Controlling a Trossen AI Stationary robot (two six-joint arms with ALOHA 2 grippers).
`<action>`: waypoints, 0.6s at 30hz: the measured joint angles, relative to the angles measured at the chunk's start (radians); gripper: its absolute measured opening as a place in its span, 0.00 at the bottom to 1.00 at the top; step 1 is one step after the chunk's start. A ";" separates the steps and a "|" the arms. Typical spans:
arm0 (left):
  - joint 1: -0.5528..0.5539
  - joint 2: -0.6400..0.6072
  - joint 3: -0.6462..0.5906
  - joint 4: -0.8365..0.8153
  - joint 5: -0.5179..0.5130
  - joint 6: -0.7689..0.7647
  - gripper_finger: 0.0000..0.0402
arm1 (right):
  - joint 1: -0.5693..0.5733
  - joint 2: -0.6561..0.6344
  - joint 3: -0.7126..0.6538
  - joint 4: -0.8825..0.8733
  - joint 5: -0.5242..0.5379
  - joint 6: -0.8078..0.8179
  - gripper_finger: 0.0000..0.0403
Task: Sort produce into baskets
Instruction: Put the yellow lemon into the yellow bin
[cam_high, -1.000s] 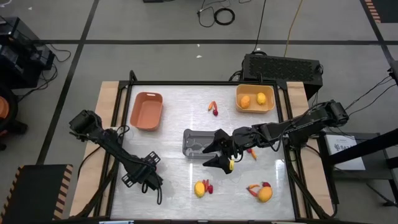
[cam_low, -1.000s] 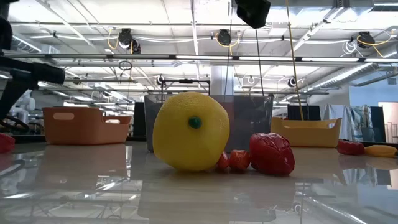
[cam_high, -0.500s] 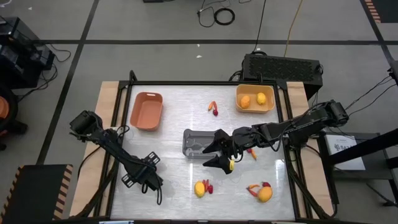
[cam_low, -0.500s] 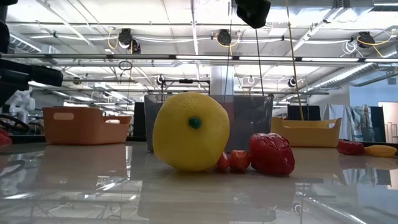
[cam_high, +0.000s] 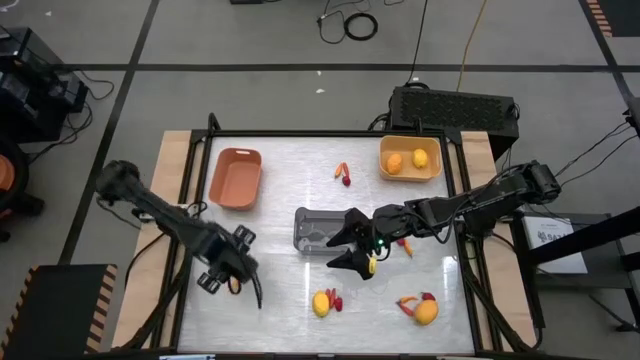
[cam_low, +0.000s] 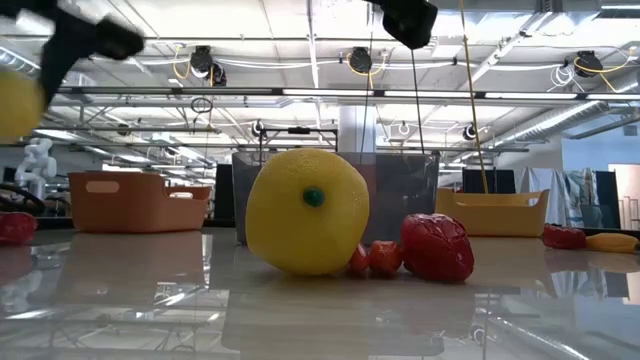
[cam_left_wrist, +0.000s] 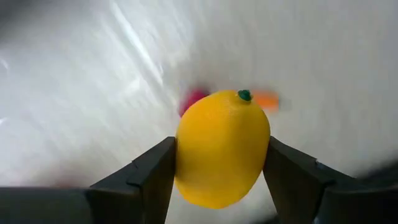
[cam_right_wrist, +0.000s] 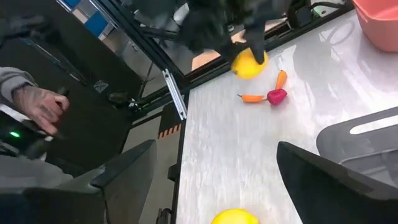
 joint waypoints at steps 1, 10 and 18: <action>0.019 -0.037 0.006 0.040 -0.014 -0.025 0.55 | 0.000 0.000 0.000 0.000 0.005 -0.011 0.81; 0.180 -0.292 0.004 0.548 -0.153 -0.276 0.55 | -0.002 0.000 0.000 0.091 0.087 -0.282 0.81; 0.284 -0.292 -0.003 0.673 0.018 -0.583 0.55 | -0.007 0.000 0.011 0.351 0.090 -0.777 0.81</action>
